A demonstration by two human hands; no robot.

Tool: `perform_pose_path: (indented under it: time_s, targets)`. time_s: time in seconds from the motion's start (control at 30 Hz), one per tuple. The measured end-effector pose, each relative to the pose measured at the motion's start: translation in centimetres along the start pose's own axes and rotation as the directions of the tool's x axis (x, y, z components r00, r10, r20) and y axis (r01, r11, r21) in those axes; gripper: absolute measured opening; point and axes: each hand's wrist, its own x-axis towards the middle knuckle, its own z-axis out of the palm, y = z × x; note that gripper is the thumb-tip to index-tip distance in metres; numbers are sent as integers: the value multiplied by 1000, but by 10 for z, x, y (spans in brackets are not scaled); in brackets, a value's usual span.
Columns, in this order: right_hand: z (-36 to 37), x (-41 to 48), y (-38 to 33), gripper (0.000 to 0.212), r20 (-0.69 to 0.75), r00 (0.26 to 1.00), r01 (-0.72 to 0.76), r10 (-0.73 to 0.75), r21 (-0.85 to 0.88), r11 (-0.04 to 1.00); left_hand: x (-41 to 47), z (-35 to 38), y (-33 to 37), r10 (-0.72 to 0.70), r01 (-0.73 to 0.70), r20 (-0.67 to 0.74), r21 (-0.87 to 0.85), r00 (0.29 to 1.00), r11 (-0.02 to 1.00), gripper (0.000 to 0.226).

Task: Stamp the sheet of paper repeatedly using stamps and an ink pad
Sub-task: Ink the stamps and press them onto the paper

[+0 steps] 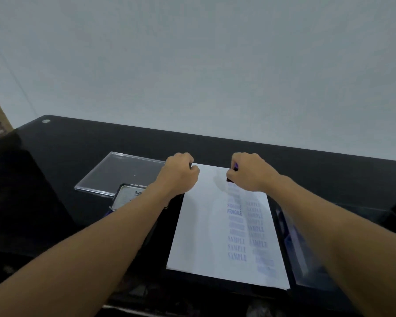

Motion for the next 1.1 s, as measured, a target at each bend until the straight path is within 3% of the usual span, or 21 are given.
perform_pose_path:
  time_s: [0.27,0.53,0.83,1.1]
  targets:
    - [8,52,9,18,-4,1000,6,-5,55,998,53,23,-5,54,-56,15,120,998,991,37]
    - [13,86,3,20,3,999,34,-34,57,998,69,44,-18,-17,-7,87,273,996,962,34]
    - [33,95,2,19,12,1000,19,-19,16,1000,67,57,-28,45,-51,26,338,999,940,33]
    - [56,87,0,18,-138,990,-19,24,41,999,65,64,-31,75,-65,-12,370,997,927,30]
